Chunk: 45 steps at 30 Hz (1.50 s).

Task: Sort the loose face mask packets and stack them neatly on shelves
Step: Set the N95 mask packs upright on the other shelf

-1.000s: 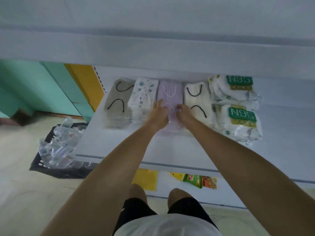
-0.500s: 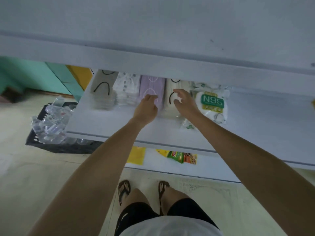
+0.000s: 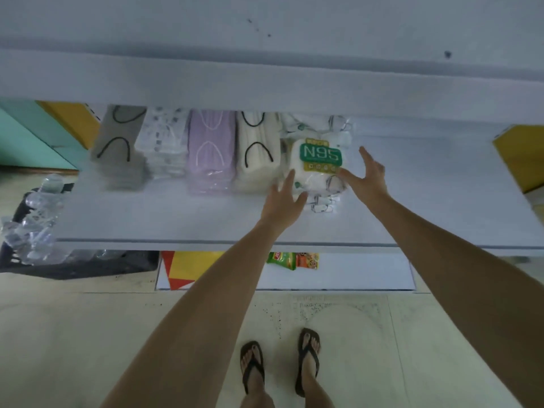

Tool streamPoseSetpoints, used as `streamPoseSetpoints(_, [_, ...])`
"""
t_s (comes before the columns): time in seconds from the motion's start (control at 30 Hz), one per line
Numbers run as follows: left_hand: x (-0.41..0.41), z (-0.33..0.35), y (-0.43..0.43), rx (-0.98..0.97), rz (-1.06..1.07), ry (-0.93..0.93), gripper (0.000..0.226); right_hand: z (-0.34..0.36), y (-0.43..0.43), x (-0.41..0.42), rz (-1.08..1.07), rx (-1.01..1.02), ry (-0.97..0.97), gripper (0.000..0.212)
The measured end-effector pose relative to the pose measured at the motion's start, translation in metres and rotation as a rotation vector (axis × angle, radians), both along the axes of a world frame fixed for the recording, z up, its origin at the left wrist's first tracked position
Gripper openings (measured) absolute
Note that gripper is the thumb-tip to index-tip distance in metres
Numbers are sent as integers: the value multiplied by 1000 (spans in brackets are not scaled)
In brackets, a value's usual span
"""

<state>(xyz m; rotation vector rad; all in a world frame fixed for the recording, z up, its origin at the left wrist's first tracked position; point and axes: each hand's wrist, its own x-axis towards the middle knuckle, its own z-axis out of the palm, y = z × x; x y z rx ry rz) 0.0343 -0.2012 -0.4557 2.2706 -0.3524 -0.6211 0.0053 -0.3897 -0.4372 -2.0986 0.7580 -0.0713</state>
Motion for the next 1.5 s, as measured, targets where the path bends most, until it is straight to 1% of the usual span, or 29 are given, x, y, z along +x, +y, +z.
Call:
streamPoseSetpoints(0.07, [0, -9, -9, -22, 10, 17, 64, -14, -8, 5, 81, 48, 54, 74])
streamPoseSetpoints(0.13, [1, -14, -18, -25, 46, -4, 63, -25, -8, 10, 127, 114, 33, 73])
streamPoseSetpoints(0.23, [8, -24, -28, -36, 120, -6, 60, -39, -5, 19, 120, 244, -19, 73])
streamPoseSetpoints(0.37, [7, -39, -34, -115, 192, 24, 59, -52, -2, 21, 161, 368, 14, 69])
streamPoseSetpoints(0.43, [4, -47, -38, -164, 227, 10, 59, -59, -4, 18, 178, 401, -9, 70])
streamPoseSetpoints(0.53, [5, -61, -42, -277, 292, -34, 58, -70, -7, 19, 215, 410, -65, 73])
streamPoseSetpoints(0.57, [5, -65, -43, -326, 332, -34, 57, -72, -7, 19, 227, 418, -93, 71])
streamPoseSetpoints(0.6, [4, -67, -45, -374, 378, -26, 56, -74, -7, 20, 241, 431, -131, 66])
streamPoseSetpoints(0.63, [2, -70, -48, -404, 417, -17, 56, -77, -8, 19, 254, 444, -176, 56])
streamPoseSetpoints(0.67, [-1, -71, -50, -413, 443, -26, 56, -79, -9, 18, 268, 460, -223, 46])
streamPoseSetpoints(0.7, [-5, -71, -52, -427, 450, -42, 56, -80, -10, 15, 279, 488, -265, 41])
streamPoseSetpoints(0.77, [-13, -68, -59, -563, 422, 4, 56, -80, -17, 8, 276, 565, -326, 43])
streamPoseSetpoints(0.83, [-28, -63, -69, -674, 397, 90, 48, -80, -32, -5, 262, 597, -344, 45])
streamPoseSetpoints(0.87, [-37, -61, -77, -661, 396, 94, 41, -79, -42, -14, 269, 606, -347, 47])
streamPoseSetpoints(0.9, [-46, -59, -87, -596, 391, 68, 34, -80, -54, -24, 280, 611, -341, 49])
streamPoseSetpoints(0.97, [-60, -55, -110, -372, 351, -45, 27, -82, -83, -44, 284, 636, -311, 58])
streamPoseSetpoints(1.0, [-65, -51, -123, -266, 329, -85, 26, -83, -98, -53, 257, 654, -285, 68])
streamPoseSetpoints(1.03, [-69, -48, -137, -209, 319, -81, 27, -82, -115, -62, 206, 678, -245, 82])
streamPoseSetpoints(1.07, [-72, -44, -152, -204, 323, -31, 29, -81, -130, -70, 152, 706, -207, 93])
streamPoseSetpoints(1.1, [-74, -40, -167, -221, 345, 43, 33, -81, -146, -77, 119, 730, -186, 99])
streamPoseSetpoints(1.17, [-76, -36, -193, -285, 412, 190, 43, -79, -177, -90, 109, 750, -162, 98])
streamPoseSetpoints(1.2, [-76, -36, -204, -327, 444, 261, 54, -77, -193, -95, 111, 745, -153, 95])
streamPoseSetpoints(1.27, [-71, -38, -225, -400, 467, 404, 95, -72, -223, -99, 113, 717, -148, 89])
streamPoseSetpoints(1.3, [-69, -38, -237, -422, 448, 468, 112, -71, -237, -100, 118, 704, -156, 86])
streamPoseSetpoints(1.33, [-66, -38, -250, -448, 410, 506, 118, -72, -252, -99, 122, 691, -176, 82])
streamPoseSetpoints(1.4, [-59, -43, -280, -513, 342, 502, 113, -73, -277, -95, 114, 622, -234, 69])
streamPoseSetpoints(1.47, [-50, -50, -315, -570, 296, 418, 100, -75, -301, -86, 94, 508, -323, 50])
streamPoseSetpoints(1.5, [-43, -53, -330, -596, 277, 371, 94, -78, -312, -80, 85, 456, -382, 45])
